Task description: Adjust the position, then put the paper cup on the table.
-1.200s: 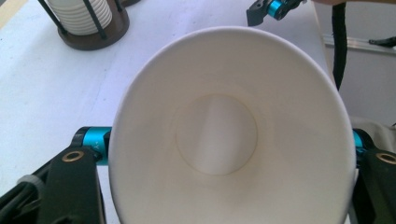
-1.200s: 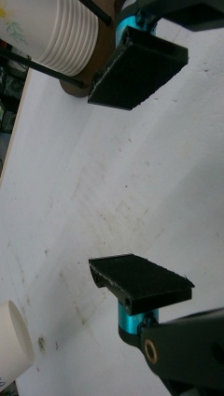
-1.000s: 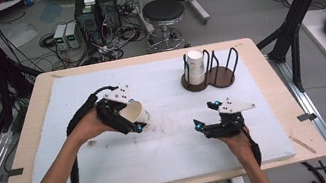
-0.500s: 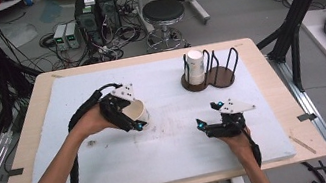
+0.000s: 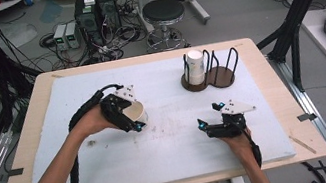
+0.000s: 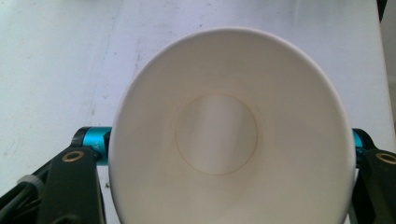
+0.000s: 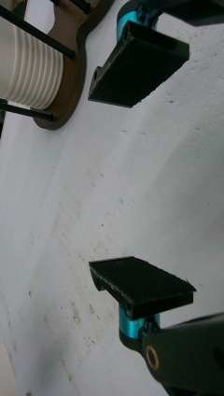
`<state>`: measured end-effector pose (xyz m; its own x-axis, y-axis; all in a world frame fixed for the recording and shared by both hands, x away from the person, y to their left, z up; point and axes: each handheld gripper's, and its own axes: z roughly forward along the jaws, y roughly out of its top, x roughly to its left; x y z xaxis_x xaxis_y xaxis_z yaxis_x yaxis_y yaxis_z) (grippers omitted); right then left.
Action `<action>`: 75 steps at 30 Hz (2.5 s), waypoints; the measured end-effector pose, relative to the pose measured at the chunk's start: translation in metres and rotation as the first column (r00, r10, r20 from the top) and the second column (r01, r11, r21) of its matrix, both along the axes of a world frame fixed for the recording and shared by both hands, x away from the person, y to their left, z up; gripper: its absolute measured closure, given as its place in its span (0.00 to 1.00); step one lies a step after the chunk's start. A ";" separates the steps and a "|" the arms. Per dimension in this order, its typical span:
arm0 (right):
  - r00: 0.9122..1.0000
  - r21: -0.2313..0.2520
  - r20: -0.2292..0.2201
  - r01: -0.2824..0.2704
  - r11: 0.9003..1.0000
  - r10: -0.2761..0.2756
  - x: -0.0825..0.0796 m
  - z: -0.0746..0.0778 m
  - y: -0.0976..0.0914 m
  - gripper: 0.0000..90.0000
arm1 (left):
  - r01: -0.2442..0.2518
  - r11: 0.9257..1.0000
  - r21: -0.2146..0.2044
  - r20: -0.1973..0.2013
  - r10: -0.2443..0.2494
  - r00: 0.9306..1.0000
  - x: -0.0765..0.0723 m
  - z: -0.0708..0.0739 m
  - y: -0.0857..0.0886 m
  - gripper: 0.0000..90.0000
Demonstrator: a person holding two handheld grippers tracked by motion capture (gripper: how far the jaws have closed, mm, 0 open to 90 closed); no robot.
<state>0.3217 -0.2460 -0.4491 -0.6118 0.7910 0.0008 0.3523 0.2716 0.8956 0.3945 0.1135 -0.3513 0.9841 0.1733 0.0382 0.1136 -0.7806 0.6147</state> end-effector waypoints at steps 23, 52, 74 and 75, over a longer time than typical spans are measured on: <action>1.000 -0.001 -0.004 0.005 1.000 -0.005 0.000 -0.001 0.000 0.19 | -0.012 1.000 -0.003 0.006 0.012 1.000 0.001 0.000 0.001 0.32; 1.000 -0.009 -0.006 0.004 1.000 -0.004 0.000 -0.001 0.001 0.19 | -0.041 0.995 0.091 0.004 0.041 0.999 0.011 -0.020 -0.029 0.32; 1.000 -0.008 -0.007 0.003 1.000 -0.003 -0.001 -0.001 0.001 0.19 | -0.052 0.978 0.200 -0.004 0.054 0.999 0.018 -0.038 -0.052 0.32; 1.000 -0.008 -0.007 0.003 1.000 -0.003 0.000 -0.001 0.001 0.19 | -0.048 0.977 0.206 -0.002 0.050 0.999 0.018 -0.039 -0.054 0.32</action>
<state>0.3213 -0.2447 -0.4501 -0.6096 0.7927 -0.0012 0.3590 0.2774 0.8912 0.4125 0.0599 -0.3903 0.9750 0.2104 0.0711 0.1586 -0.8839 0.4400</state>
